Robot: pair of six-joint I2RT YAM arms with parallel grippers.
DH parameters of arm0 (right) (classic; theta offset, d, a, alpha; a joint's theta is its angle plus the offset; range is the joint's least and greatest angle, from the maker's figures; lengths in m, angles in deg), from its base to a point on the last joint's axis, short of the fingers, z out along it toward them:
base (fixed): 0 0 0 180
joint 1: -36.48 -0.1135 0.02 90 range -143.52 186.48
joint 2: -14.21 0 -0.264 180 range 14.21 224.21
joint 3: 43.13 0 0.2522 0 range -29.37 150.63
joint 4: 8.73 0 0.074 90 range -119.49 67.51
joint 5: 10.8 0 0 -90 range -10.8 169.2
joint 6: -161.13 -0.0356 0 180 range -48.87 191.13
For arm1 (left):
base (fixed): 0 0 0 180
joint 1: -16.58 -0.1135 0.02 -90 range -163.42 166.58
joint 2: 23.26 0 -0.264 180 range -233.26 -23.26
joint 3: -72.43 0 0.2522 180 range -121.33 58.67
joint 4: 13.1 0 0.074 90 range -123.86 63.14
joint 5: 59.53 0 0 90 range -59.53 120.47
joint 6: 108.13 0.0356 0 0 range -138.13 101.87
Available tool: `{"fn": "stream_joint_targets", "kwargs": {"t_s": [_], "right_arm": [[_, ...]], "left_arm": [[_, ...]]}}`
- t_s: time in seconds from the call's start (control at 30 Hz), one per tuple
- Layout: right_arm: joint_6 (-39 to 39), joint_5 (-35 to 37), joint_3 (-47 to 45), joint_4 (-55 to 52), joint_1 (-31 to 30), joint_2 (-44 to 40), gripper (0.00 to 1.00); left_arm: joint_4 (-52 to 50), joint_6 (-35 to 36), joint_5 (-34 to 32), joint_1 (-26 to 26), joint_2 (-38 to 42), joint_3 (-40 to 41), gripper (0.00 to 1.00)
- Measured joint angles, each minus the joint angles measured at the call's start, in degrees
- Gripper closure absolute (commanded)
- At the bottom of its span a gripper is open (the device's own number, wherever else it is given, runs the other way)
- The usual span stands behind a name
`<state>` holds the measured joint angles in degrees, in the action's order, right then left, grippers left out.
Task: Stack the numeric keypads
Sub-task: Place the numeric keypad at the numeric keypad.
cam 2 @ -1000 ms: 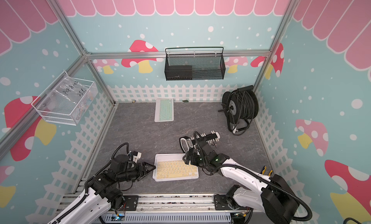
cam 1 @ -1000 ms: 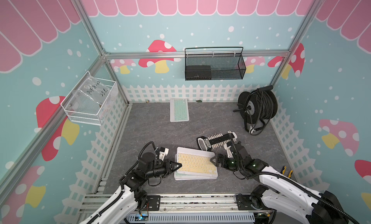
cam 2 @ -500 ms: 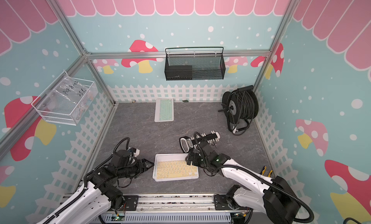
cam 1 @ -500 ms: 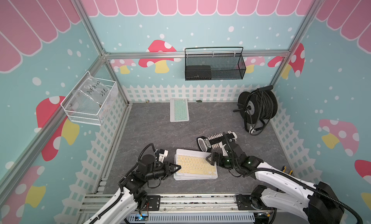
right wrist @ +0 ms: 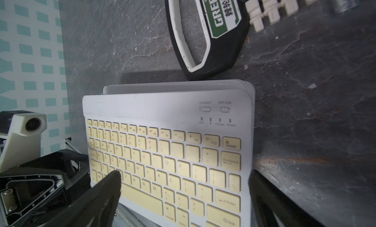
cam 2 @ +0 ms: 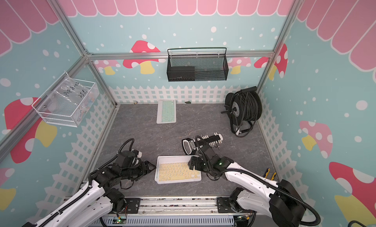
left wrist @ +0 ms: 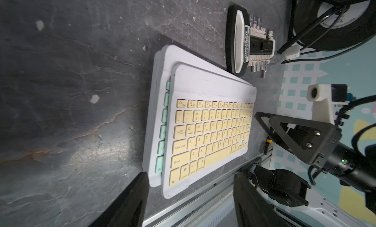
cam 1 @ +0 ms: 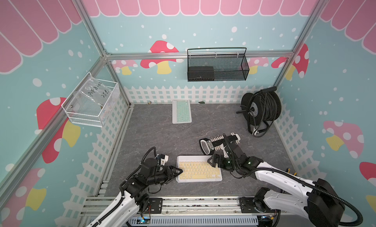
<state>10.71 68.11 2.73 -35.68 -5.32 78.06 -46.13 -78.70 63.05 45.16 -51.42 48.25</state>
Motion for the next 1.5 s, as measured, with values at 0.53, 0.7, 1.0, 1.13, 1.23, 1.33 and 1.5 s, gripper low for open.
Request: {"fn": "stream_joint_targets", "kwargs": {"t_s": [0.53, 0.7, 1.0, 1.13, 1.23, 1.33, 1.5], "right_arm": [[0.0, 4.0, 0.8, -4.7, -0.5, -0.4, 0.01], [-0.4, 4.8, 0.9, -7.3, -1.7, -1.6, 0.0], [-4.7, 6.6, 0.9, -9.2, -7.5, -1.5, 0.0], [-6.6, 8.2, 0.9, -10.6, -8.2, -1.5, 0.0], [-8.1, 9.6, 0.6, -12.0, -8.6, -2.5, 0.0], [-9.4, 10.2, -0.3, -12.9, -9.0, -4.6, 0.0], [-11.0, 10.5, -1.0, -13.2, -10.6, -4.5, 0.0]], "left_arm": [[-17.3, 7.3, -12.9, 0.0, -7.6, -13.6, 0.29], [-18.6, 8.3, -14.7, 0.1, -10.8, -14.4, 0.27], [-16.7, 8.1, -15.4, 1.2, -14.4, -14.4, 0.25], [-15.0, 8.1, -15.5, 2.0, -16.8, -14.4, 0.25], [-14.1, 8.1, -15.7, 2.9, -18.9, -14.4, 0.25], [-13.4, 8.1, -16.1, 3.4, -20.5, -14.4, 0.24], [-11.7, 8.1, -16.2, 3.5, -22.6, -14.4, 0.2]]}}
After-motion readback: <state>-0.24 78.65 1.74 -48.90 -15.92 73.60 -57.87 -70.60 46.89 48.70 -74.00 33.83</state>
